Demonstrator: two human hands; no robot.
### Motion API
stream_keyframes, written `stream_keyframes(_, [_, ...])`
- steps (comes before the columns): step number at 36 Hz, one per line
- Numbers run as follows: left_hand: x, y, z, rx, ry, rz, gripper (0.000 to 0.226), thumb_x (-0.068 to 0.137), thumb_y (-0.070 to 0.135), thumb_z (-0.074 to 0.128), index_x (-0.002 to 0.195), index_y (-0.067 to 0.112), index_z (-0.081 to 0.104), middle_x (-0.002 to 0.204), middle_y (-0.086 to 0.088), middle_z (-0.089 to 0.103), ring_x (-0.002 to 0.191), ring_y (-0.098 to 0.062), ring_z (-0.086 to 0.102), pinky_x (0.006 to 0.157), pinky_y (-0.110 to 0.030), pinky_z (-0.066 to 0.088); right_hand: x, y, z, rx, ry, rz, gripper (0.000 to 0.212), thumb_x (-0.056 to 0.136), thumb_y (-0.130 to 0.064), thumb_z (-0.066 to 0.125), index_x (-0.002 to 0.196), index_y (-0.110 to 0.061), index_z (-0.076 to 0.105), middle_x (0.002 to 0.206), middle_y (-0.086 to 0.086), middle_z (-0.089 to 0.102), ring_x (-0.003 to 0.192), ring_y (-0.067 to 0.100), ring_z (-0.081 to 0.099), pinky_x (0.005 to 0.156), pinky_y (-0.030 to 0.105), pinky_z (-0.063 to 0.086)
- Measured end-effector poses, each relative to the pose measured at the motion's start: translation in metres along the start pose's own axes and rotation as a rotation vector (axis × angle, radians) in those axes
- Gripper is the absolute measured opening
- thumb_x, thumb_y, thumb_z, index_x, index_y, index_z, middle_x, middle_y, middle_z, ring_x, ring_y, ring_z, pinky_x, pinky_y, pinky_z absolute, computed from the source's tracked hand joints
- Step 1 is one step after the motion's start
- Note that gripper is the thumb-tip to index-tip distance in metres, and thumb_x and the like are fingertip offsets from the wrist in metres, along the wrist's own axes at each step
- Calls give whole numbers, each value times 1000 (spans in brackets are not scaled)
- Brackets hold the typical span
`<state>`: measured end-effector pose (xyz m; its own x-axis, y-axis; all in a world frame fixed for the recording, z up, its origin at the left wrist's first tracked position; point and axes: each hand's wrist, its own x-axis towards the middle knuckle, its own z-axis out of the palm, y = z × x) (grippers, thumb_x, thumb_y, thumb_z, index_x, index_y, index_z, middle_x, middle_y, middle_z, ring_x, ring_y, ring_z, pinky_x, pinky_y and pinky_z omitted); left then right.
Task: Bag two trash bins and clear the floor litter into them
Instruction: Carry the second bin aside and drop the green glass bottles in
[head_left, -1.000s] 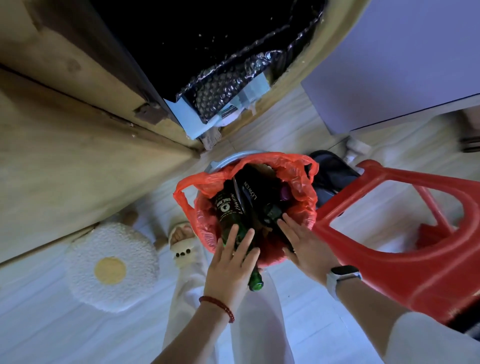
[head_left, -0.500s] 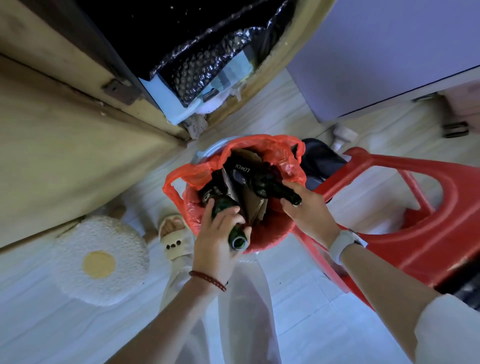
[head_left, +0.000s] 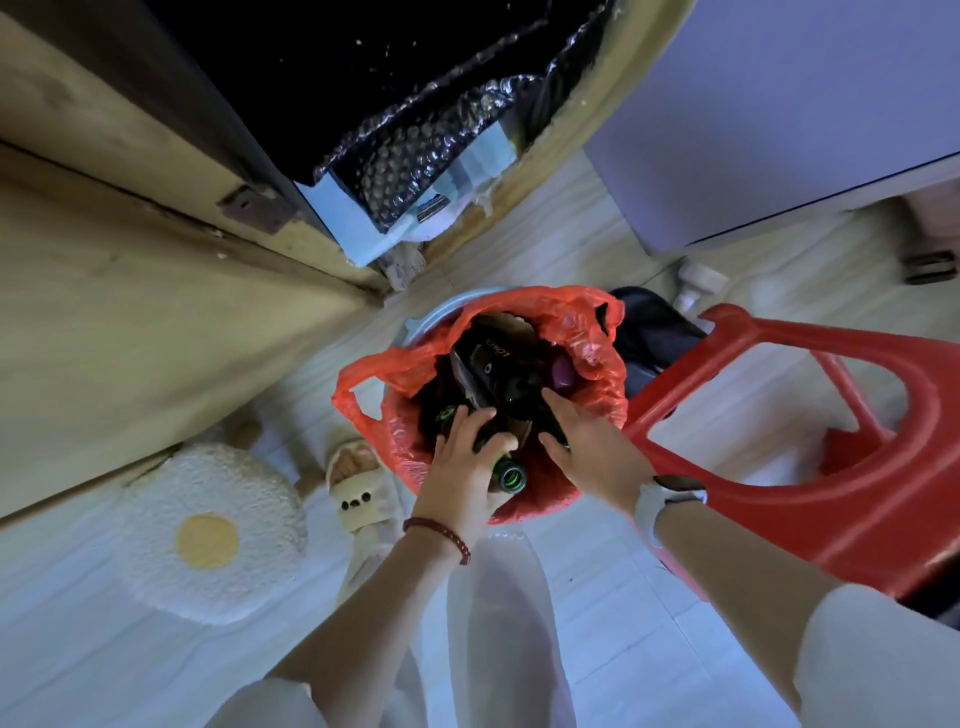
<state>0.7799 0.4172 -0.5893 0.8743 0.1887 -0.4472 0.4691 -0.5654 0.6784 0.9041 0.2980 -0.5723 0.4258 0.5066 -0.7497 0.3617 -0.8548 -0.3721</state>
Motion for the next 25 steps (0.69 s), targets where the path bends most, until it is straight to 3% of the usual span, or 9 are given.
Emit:
stream_keyframes(5, [10,-3,2,74,49,48,57,61,13,83,101,22,44,115,-14,59,119,-42,50,77,-57,53,-3,14,7,-135,54,-40,52,97,-31,38,145,-16,22,144,5,39,115,30,53,87,36,46])
stream_keyframes(8, [21,-6,-7,119,156,78,36,74,29,71,100,14,52,105,-10,63,108,-36,60,72,-45,57,3,25,2,-186,148,-84,47,95,-37,40,138,-16,36,134,6,48,117,29,49,95,35,39])
stream_keyframes(10, [32,-8,-18,257,249,93,39,77,45,54,93,10,59,96,-6,65,97,-30,64,75,-39,55,9,29,-4,-133,239,-76,54,90,-45,32,132,-12,44,132,9,51,125,29,45,100,39,37])
stream_keyframes(13, [52,-10,-36,446,386,8,49,79,55,45,94,10,59,96,-5,66,98,-26,64,78,-39,49,21,22,-11,-73,433,0,61,89,-48,29,136,-12,41,142,11,42,135,30,34,104,50,35])
stream_keyframes(16, [74,-12,-53,496,428,-176,61,80,57,40,105,3,55,108,-14,65,105,-32,61,78,-45,50,38,16,-19,329,463,275,63,91,-42,46,145,-18,23,150,17,25,140,34,21,110,49,24])
stream_keyframes(18, [86,-10,-62,418,393,-266,72,80,60,38,115,0,53,121,-17,58,115,-34,54,85,-49,46,49,16,-24,621,422,360,67,89,-42,49,145,-18,21,138,22,41,130,36,38,106,41,31])
stream_keyframes(21, [101,-7,-63,324,200,-346,70,87,57,40,133,5,36,138,-13,43,129,-28,37,104,-49,31,53,17,-21,552,340,400,55,95,-33,44,144,-17,26,126,26,48,119,41,45,98,40,35])
stream_keyframes(25, [112,-7,-56,206,120,-381,66,88,51,45,137,11,28,137,-11,43,127,-29,39,103,-50,32,62,20,-16,508,357,436,55,94,-35,44,145,-24,25,123,28,43,117,46,41,103,48,34])
